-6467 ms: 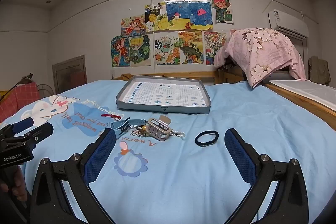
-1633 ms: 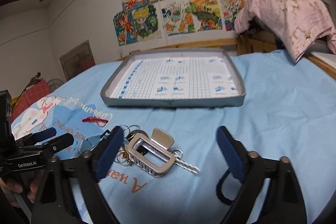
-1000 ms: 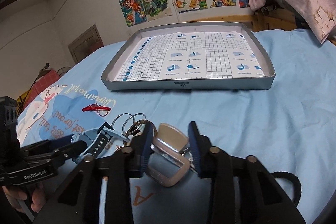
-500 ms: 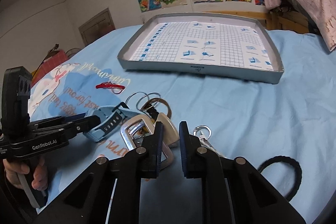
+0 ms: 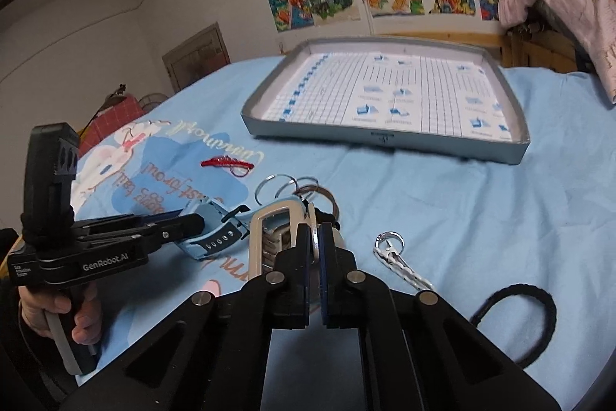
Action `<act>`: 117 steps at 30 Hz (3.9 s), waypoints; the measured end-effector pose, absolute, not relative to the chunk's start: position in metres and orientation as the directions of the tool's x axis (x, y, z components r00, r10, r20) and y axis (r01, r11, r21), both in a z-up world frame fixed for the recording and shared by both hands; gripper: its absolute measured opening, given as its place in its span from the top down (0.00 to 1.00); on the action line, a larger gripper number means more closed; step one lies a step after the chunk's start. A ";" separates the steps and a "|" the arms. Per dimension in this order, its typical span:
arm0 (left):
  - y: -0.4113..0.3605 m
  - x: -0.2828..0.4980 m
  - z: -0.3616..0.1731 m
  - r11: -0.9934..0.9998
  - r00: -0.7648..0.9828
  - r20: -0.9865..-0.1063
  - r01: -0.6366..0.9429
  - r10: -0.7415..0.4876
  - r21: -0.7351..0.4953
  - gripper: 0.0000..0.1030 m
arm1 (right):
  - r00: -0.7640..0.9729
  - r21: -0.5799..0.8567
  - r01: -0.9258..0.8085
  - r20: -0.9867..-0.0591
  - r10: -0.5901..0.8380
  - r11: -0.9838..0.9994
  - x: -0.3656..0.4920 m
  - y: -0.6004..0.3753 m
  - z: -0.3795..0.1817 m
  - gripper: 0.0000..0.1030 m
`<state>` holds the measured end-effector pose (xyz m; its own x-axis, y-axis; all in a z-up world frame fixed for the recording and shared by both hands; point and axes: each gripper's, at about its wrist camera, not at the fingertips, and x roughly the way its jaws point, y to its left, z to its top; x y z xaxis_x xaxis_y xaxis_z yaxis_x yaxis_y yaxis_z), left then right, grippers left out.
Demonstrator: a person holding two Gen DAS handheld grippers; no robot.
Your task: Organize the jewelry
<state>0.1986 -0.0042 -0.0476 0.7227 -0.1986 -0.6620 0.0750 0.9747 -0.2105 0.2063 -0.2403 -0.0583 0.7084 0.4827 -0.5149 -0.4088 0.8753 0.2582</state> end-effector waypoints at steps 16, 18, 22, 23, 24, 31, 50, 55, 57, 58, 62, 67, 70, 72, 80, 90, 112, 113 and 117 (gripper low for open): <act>0.003 0.208 -0.002 0.979 0.841 -0.523 0.038 -0.139 -0.199 0.84 | 0.845 0.352 -0.330 -0.304 0.441 0.876 0.214 -0.273 -0.022 0.96; 0.005 0.227 0.006 0.977 0.852 -0.506 0.027 -0.133 -0.213 0.84 | 0.863 0.355 -0.296 -0.297 0.408 0.887 0.230 -0.277 -0.015 0.96; 0.005 0.272 0.013 0.965 0.860 -0.490 0.010 -0.141 -0.261 0.84 | 0.887 0.363 -0.238 -0.296 0.354 0.901 0.269 -0.280 -0.008 0.96; 0.004 0.281 0.013 0.965 0.861 -0.489 0.007 -0.140 -0.264 0.84 | 0.888 0.370 -0.224 -0.304 0.345 0.902 0.279 -0.280 -0.009 0.96; 0.002 0.295 0.014 0.965 0.862 -0.488 0.003 -0.135 -0.262 0.84 | 0.889 0.377 -0.204 -0.315 0.332 0.903 0.293 -0.279 -0.010 0.96; -0.007 0.353 -0.003 0.975 0.829 -0.545 0.005 -0.127 -0.220 0.84 | 0.872 0.386 -0.115 -0.403 0.280 0.915 0.351 -0.266 -0.030 0.96; -0.010 0.340 -0.011 0.972 0.860 -0.493 0.015 -0.132 -0.235 0.22 | 0.832 0.349 -0.076 -0.494 0.252 0.934 0.359 -0.260 -0.054 0.75; -0.007 0.312 0.009 0.974 0.890 -0.439 0.021 -0.121 -0.226 0.05 | 0.870 0.323 -0.083 -0.438 0.226 0.943 0.333 -0.267 -0.032 0.53; -0.005 0.293 0.018 0.973 0.908 -0.401 0.030 -0.122 -0.228 0.00 | 0.887 0.314 -0.095 -0.404 0.224 0.945 0.318 -0.270 -0.022 0.38; -0.004 0.285 0.021 0.973 0.915 -0.386 0.031 -0.119 -0.227 0.00 | 0.896 0.302 -0.106 -0.384 0.223 0.947 0.309 -0.271 -0.015 0.35; 0.001 0.245 0.037 0.973 0.935 -0.331 0.051 -0.125 -0.225 0.00 | 0.920 0.238 -0.165 -0.313 0.236 0.957 0.271 -0.267 0.012 0.06; 0.004 0.197 0.050 0.974 0.950 -0.285 0.068 -0.129 -0.215 0.00 | 0.949 0.208 -0.186 -0.213 0.230 0.960 0.204 -0.264 0.032 0.01; 0.004 0.165 0.052 0.976 0.955 -0.264 0.079 -0.132 -0.204 0.00 | 0.959 0.196 -0.183 -0.182 0.219 0.963 0.166 -0.266 0.036 0.01; 0.002 0.140 0.054 0.979 0.959 -0.252 0.083 -0.129 -0.186 0.00 | 0.962 0.185 -0.179 -0.171 0.211 0.966 0.142 -0.267 0.038 0.01; -0.001 0.059 0.048 0.981 0.971 -0.202 0.092 -0.126 -0.171 0.00 | 0.978 0.178 -0.139 -0.131 0.164 0.974 0.053 -0.284 0.029 0.01; 0.002 -0.002 0.020 0.986 0.968 -0.226 0.079 -0.111 -0.147 0.00 | 0.980 0.180 -0.110 -0.146 0.137 0.978 -0.010 -0.288 0.012 0.01; 0.002 -0.017 0.007 0.990 0.963 -0.252 0.059 -0.090 -0.129 0.00 | 0.975 0.163 -0.096 -0.184 0.126 0.982 -0.023 -0.281 -0.003 0.01; 0.002 -0.016 0.006 0.991 0.963 -0.257 0.054 -0.085 -0.126 0.00 | 0.975 0.164 -0.095 -0.183 0.124 0.982 -0.022 -0.282 -0.003 0.01; 0.002 -0.003 0.012 0.992 0.960 -0.268 0.047 -0.077 -0.117 0.00 | 0.976 0.172 -0.094 -0.179 0.125 0.980 -0.018 -0.285 -0.001 0.01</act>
